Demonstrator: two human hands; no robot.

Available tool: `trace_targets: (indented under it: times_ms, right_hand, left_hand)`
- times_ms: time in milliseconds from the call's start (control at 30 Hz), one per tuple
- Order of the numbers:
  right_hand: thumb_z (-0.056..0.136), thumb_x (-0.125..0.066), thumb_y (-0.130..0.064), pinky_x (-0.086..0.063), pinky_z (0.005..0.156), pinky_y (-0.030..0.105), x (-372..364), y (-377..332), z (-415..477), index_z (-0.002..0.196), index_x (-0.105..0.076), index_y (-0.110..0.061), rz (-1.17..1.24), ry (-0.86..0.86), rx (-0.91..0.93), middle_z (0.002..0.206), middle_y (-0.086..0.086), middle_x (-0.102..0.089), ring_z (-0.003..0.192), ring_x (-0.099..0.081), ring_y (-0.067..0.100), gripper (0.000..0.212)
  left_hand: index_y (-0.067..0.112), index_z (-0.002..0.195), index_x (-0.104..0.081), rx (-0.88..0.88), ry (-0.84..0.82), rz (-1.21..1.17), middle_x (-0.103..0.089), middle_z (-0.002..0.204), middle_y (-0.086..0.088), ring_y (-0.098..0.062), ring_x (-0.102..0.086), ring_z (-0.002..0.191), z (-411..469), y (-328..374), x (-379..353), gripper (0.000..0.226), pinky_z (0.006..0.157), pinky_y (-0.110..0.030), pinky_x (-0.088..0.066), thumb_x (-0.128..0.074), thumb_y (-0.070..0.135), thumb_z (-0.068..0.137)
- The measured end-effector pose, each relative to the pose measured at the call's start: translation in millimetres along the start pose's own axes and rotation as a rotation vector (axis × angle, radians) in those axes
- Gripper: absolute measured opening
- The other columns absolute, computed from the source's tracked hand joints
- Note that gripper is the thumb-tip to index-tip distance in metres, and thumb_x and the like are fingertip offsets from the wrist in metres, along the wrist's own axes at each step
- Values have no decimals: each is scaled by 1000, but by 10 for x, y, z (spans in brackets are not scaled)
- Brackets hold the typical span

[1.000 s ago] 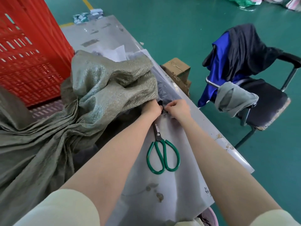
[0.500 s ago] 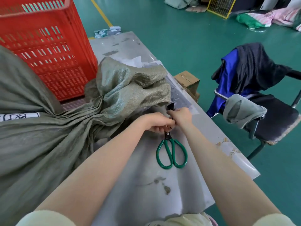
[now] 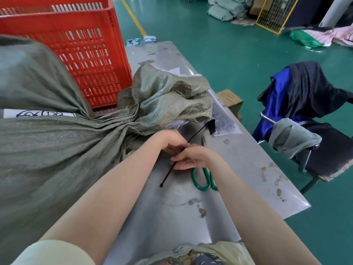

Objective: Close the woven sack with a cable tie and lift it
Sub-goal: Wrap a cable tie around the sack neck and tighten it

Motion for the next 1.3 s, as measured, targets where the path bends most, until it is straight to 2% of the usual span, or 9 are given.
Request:
trace_targets:
  times_ms: [233,467,600,733,800,933,1067,1200,1300]
  right_hand:
    - [86,-59,-7,-58,69,24,-47,-70,-26,81,-63,-8,-9,-23,-24,76,8,-70,70,-67,17,6]
    - [97,-37,-15,-52,60,28,201,-179,115,81,-54,-14,848,247,333,50,-1,-65,49,-63,11,23]
    - [100,-29,-12,-51,64,29,121,-106,176,110,-51,-4,589,289,337,73,8,-55,67,-56,18,25]
    - [100,-32,-9,-54,53,23,-31,-85,177,121,-51,3,286,236,335,71,7,-62,53,-64,10,31]
    - [99,-36,-8,-54,51,19,-159,-87,161,111,-55,-2,142,135,342,59,-2,-69,46,-64,3,24]
    - [97,-40,-4,-54,50,16,-401,-93,177,114,-57,4,-116,3,308,51,-6,-68,44,-62,1,26]
    - [97,-38,-3,-53,47,16,-543,-91,198,117,-53,14,-338,-58,192,42,-4,-65,35,-56,2,30]
    - [97,-37,0,-55,43,19,-553,-27,203,115,-53,14,-399,-132,42,41,0,-65,35,-59,7,28]
    - [96,-36,2,-58,49,24,-471,7,220,90,-59,3,-431,-145,-70,45,3,-67,41,-62,10,23]
  left_hand:
    - [11,101,-60,73,-3,57,-50,74,2,-5,-45,64,-162,-251,189,14,56,-15,-45,-48,9,95]
    - [2,130,-53,146,-80,219,-65,66,5,-3,-54,63,-360,-389,260,38,46,-7,-48,-53,11,93]
    - [-2,127,-54,141,-22,315,-65,119,-14,-17,-64,88,-513,-281,437,39,54,-10,-47,-56,12,91]
    - [2,85,-67,167,28,434,-71,61,0,-4,-62,49,-867,-132,713,15,48,-10,-49,-65,17,85]
    - [4,74,-64,183,189,536,-74,73,-4,-10,-65,56,-1067,-91,929,21,66,-20,-56,-72,23,79]
    - [1,127,-48,187,724,1032,-53,130,-14,-31,-49,121,-1245,-35,1218,96,99,-40,-42,-79,57,55]
    - [7,148,2,314,660,1074,-15,152,-28,-40,-15,143,-1022,-340,1123,140,117,-49,-9,-75,68,48]
    - [11,147,17,310,638,1067,-28,152,-23,-38,-24,142,-860,-474,1124,136,117,-52,1,-74,61,59]
    - [2,145,-14,201,763,931,-53,135,-13,-30,-46,130,-816,-485,1204,98,119,-45,-7,-70,38,74]
Point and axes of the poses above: each hand's wrist, its own z-axis towards the middle knuckle, its own x-axis out of the back of the hand, y = z × x, the point moved 5 cm from there along z, towards the middle knuckle
